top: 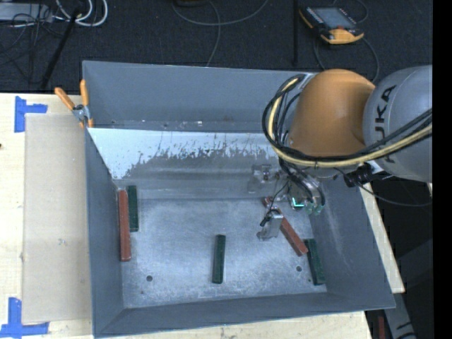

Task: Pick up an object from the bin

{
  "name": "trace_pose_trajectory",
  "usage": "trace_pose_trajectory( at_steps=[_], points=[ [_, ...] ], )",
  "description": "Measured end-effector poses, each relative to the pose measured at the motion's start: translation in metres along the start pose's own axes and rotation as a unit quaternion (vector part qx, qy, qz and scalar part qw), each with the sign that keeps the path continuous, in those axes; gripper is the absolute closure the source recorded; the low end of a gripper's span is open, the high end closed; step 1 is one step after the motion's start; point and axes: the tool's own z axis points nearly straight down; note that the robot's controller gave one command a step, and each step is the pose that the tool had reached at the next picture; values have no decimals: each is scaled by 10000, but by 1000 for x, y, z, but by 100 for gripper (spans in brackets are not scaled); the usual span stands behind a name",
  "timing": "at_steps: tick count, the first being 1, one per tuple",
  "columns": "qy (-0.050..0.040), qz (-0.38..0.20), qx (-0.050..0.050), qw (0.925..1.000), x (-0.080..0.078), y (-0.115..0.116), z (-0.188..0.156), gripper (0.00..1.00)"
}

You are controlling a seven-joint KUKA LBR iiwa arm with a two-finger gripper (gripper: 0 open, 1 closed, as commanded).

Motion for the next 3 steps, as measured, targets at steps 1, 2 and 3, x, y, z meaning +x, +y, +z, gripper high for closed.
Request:
trace_pose_trajectory(
  at_steps=[1, 2, 3],
  points=[
    [-5, -1418, -3, 9899, 52, 47, 82, 0],
    [-12, -3178, 5, 9482, 50, 47, 124, 0],
    [-23, -3160, 4, 9487, 50, 47, 123, 100]
  ],
)
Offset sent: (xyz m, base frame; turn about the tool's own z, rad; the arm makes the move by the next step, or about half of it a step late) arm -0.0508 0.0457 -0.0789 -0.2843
